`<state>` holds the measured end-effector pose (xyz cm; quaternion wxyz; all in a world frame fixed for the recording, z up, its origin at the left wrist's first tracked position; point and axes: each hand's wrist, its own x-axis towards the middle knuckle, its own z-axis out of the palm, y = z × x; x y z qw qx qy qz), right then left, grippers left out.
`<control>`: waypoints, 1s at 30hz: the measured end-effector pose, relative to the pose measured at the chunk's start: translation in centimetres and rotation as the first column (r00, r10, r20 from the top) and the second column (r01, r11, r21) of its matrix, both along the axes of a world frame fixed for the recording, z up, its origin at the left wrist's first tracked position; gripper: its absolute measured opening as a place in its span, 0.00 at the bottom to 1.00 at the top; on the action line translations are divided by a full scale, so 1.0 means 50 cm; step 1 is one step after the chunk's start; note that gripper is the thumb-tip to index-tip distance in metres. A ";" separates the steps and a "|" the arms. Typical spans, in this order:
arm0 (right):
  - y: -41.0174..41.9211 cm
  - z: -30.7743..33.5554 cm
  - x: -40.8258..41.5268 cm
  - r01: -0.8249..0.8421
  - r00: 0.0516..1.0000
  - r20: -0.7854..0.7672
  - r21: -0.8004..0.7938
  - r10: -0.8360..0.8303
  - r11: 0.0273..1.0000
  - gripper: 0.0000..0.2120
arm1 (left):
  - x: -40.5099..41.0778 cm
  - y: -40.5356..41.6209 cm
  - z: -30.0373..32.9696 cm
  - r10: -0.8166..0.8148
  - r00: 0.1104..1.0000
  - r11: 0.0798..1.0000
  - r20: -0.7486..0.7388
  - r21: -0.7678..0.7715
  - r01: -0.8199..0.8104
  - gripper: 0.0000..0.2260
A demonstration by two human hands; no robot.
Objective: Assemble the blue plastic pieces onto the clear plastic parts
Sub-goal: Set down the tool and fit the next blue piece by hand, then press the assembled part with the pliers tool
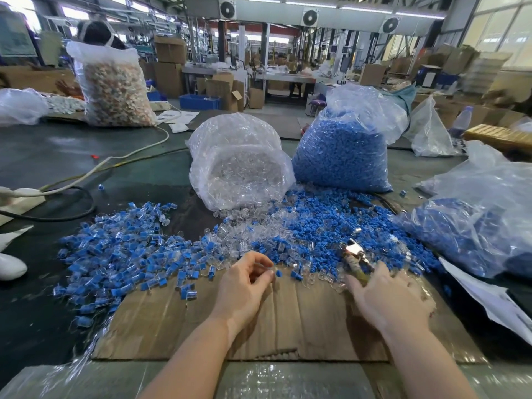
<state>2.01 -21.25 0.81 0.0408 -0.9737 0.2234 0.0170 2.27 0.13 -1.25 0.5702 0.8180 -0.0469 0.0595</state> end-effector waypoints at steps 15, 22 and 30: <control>0.047 0.057 -0.015 -0.386 0.917 0.189 0.196 0.351 0.902 0.11 | 0.028 0.005 0.017 0.063 0.965 0.904 -0.253 -0.396 -0.163 0.04; 0.113 0.089 -0.042 -0.333 0.918 0.099 0.715 0.383 0.615 0.09 | 0.035 0.005 0.017 0.160 0.952 0.869 -0.260 -0.421 -0.261 0.04; 0.122 0.104 -0.054 -0.195 0.931 0.006 0.856 0.366 0.480 0.07 | 0.041 0.003 0.025 0.247 0.937 0.866 -0.246 -0.378 -0.327 0.02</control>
